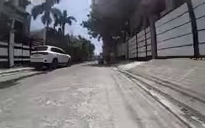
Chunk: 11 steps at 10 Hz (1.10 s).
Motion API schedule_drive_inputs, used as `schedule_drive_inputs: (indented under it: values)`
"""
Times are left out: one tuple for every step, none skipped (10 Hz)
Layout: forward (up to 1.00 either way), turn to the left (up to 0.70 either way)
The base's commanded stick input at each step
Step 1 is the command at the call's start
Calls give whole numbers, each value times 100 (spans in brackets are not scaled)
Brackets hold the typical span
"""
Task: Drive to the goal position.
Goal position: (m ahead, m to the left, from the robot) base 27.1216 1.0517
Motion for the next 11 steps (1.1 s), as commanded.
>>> schedule_drive_inputs:
  values:
    - [100,1]
    - [100,1]
    - [100,1]
    - [100,1]
    - [100,1]
    - [100,1]
    - [100,1]
    - [100,1]
    - [100,1]
    - [100,1]
    - [100,1]
